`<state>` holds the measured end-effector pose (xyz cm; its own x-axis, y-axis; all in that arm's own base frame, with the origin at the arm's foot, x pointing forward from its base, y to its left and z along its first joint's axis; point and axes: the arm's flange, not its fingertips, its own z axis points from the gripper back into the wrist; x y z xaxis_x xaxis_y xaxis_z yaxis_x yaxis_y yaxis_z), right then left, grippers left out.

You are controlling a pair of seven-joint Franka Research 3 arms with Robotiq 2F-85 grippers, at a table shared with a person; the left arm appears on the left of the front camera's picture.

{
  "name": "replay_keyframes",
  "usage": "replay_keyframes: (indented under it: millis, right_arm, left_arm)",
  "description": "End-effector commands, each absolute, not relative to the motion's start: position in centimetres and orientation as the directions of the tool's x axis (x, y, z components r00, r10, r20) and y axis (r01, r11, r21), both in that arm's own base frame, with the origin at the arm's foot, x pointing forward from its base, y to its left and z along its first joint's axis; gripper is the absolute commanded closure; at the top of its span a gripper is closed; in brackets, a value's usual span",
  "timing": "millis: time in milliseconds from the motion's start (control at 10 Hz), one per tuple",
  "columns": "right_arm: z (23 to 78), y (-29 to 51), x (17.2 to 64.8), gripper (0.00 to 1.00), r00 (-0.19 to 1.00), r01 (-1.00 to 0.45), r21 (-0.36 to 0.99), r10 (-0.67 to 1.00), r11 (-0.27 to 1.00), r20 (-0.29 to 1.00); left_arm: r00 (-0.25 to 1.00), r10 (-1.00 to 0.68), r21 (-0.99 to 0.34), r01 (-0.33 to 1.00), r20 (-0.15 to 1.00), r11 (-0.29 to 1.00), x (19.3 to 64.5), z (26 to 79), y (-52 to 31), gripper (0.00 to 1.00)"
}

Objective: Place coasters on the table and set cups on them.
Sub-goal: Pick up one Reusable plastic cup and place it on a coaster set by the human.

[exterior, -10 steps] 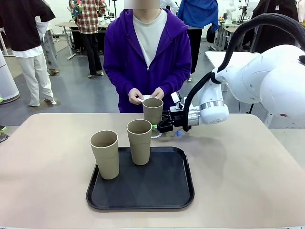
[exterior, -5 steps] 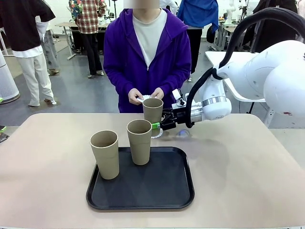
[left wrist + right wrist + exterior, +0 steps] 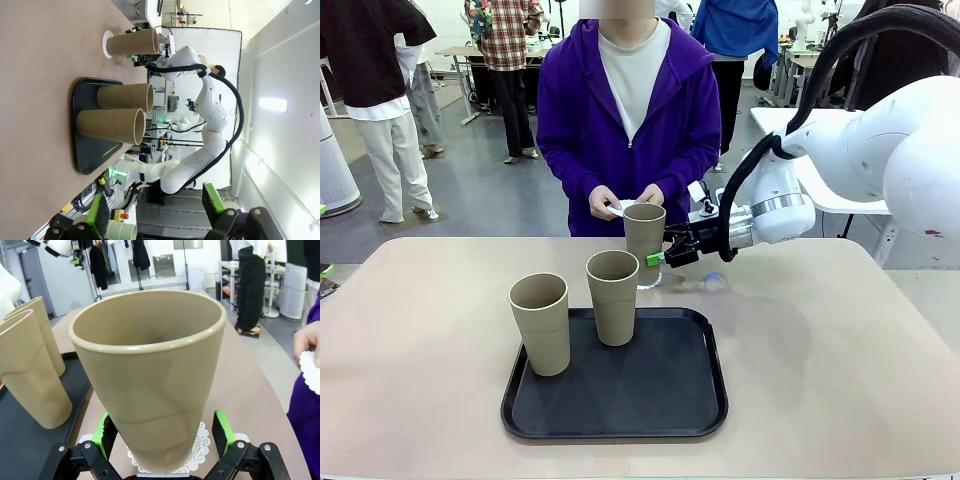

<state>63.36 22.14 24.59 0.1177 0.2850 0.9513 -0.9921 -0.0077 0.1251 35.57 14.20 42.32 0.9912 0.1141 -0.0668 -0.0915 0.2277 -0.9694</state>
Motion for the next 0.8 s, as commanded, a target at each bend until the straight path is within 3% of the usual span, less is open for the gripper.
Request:
replay_keyframes:
  millis: [0, 700]
  right_arm:
    - [25.2, 21.6, 62.8, 0.0, 0.139, -0.989, 0.147, 0.329, 0.001, 0.934]
    - [28.5, 19.4, 61.1, 0.0, 0.168, -0.984, 0.176, 0.441, 0.022, 0.882]
  left_arm:
    - [0.991, 0.118, -0.974, -0.083, -0.059, 0.211, 35.5, 42.6, 14.1, 0.0]
    - [0.991, 0.118, -0.974, -0.083, -0.059, 0.211, 35.5, 42.6, 14.1, 0.0]
